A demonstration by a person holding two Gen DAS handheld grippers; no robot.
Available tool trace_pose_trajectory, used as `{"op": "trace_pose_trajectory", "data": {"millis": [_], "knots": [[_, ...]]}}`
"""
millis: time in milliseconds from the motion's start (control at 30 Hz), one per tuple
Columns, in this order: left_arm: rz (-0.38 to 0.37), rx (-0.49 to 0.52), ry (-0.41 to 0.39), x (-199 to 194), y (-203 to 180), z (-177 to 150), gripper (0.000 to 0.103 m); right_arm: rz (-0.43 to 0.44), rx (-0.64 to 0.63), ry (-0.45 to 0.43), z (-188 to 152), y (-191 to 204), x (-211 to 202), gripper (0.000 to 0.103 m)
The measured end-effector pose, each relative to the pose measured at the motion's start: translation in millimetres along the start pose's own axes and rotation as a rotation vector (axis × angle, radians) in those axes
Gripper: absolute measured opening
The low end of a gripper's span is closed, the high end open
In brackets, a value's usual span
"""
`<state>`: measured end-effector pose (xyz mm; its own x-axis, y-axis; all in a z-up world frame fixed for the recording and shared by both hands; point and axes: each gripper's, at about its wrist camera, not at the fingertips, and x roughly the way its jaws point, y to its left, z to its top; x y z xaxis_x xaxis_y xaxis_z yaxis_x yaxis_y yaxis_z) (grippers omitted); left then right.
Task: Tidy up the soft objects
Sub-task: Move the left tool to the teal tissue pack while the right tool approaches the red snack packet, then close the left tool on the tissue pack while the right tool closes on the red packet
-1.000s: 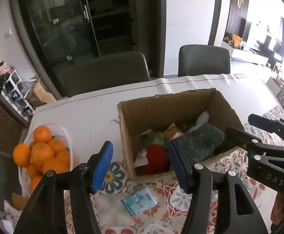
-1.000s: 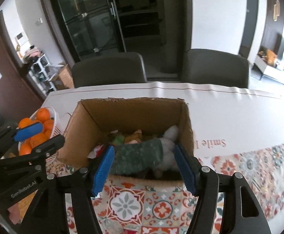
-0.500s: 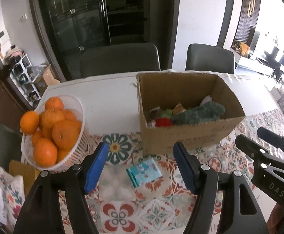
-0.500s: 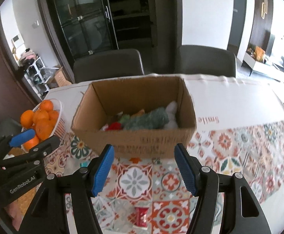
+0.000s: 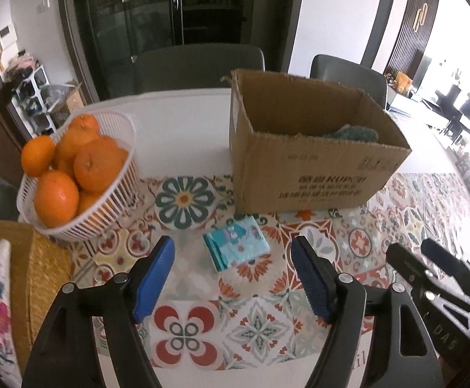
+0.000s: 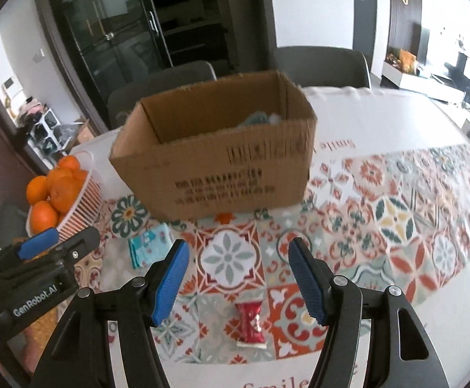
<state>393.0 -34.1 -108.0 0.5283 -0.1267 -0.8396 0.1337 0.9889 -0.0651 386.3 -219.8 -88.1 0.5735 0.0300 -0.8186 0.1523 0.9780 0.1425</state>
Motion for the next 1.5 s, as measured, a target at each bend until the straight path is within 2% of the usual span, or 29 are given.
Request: {"op": "trace_pose_trajectory", "data": {"millis": [300, 400, 700, 833, 1267, 1367, 1500], "knots": [[-0.05, -0.027, 0.023, 27.0, 3.1, -23.5, 0.081, -0.039, 0.059, 0.004, -37.5, 1.1, 10.3, 0.065], [-0.04, -0.037, 0.023, 37.0, 3.8, -30.0, 0.081, -0.07, 0.059, -0.023, -50.4, 3.8, 12.4, 0.065], [-0.016, -0.032, 0.015, 57.5, -0.4, -42.3, 0.084, -0.077, 0.103, -0.007, -79.1, 1.5, 31.4, 0.065], [-0.006, -0.028, -0.012, 63.7, -2.7, -43.8, 0.086, -0.098, 0.121, 0.01, -88.5, -4.0, 42.1, 0.065], [0.015, -0.033, -0.013, 96.2, -8.4, -37.1, 0.086, -0.151, 0.137, 0.102, -102.6, -8.6, 73.6, 0.065], [0.017, -0.043, -0.009, 101.9, -9.0, -33.7, 0.086, -0.16, 0.145, 0.128, -104.1, -9.8, 79.4, 0.059], [0.028, -0.036, -0.004, 109.1, -11.7, -30.4, 0.086, -0.182, 0.117, 0.116, -105.7, -6.2, 80.6, 0.048]]}}
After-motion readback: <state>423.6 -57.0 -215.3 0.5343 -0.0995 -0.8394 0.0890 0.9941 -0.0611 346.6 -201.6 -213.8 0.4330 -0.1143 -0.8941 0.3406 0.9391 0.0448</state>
